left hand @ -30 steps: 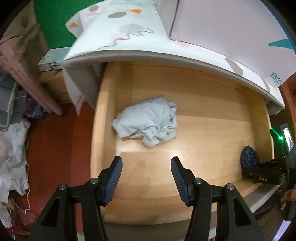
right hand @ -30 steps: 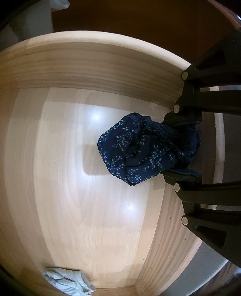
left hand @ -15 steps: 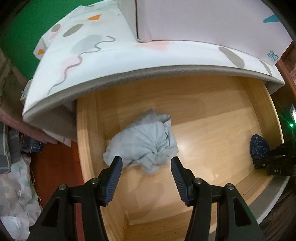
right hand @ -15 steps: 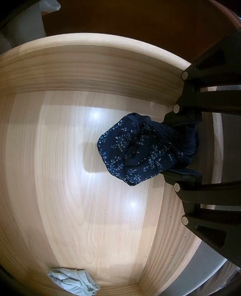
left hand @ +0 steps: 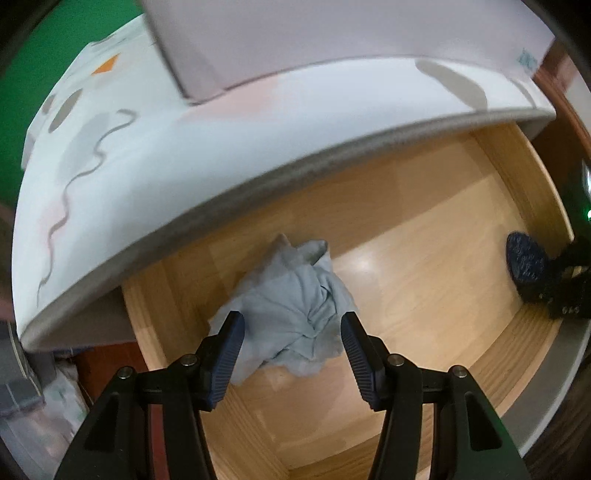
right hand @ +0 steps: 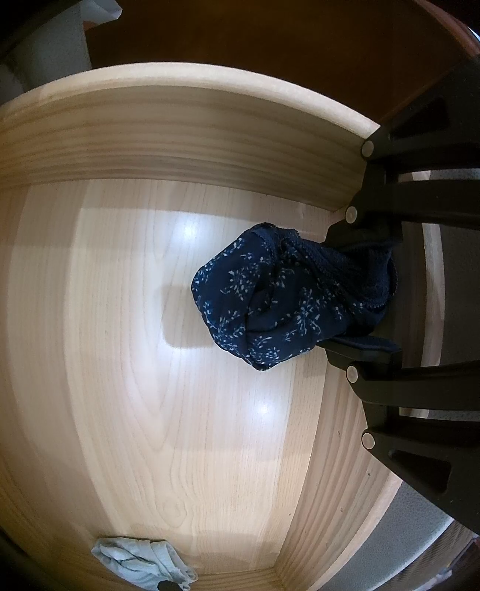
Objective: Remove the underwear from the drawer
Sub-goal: 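Lower the left tool onto the light blue underwear and grasp it while the right tool holds the navy underwear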
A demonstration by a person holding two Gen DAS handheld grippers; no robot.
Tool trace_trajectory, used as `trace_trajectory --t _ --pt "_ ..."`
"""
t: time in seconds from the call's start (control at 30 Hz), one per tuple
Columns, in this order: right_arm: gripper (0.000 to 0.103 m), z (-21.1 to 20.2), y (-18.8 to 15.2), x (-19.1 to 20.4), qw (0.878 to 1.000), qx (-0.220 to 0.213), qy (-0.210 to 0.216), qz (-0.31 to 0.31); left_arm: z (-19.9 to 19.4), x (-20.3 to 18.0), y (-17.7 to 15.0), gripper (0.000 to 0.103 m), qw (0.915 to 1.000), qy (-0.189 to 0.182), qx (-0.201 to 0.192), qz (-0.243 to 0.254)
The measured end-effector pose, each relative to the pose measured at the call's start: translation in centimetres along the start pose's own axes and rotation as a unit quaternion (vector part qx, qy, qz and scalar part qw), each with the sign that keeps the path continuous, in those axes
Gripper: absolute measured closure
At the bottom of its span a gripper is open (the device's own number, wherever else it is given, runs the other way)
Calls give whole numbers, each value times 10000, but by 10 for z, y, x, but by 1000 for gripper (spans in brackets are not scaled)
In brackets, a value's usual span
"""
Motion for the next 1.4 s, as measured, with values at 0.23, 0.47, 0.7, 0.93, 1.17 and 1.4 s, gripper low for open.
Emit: trace_trajectory --t 0.23,0.47,0.7,0.93,1.17,1.4 --pt "68 -6 0 6 10000 23 -60 -51 11 3 13 47 9999 -48 -23 131" --pt "68 -12 0 13 9999 58 -79 -45 31 10 27 43 9998 -145 -1 124" --pt "67 -12 1 24 9999 63 -90 -50 49 6 33 31 9994 31 190 280" --pt "67 -14 6 39 9999 50 -57 -81 57 2 36 27 9985 52 377 391" --pt "66 -10 11 44 9999 39 22 -156 62 -8 30 27 9947 -76 851 566" --pt "66 -13 11 46 9998 14 66 -178 64 -20 25 27 9908 -99 1238 536"
Point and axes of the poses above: each gripper's, at about its wrist camera, not at the fingertips, and z roughly the way its jaws point, x to its left, y to its top, the point moved 8 cm from there along z, roughly the way its jaws point, and after that the axes turned 8 degrees about -x, right-handed, at the moved point
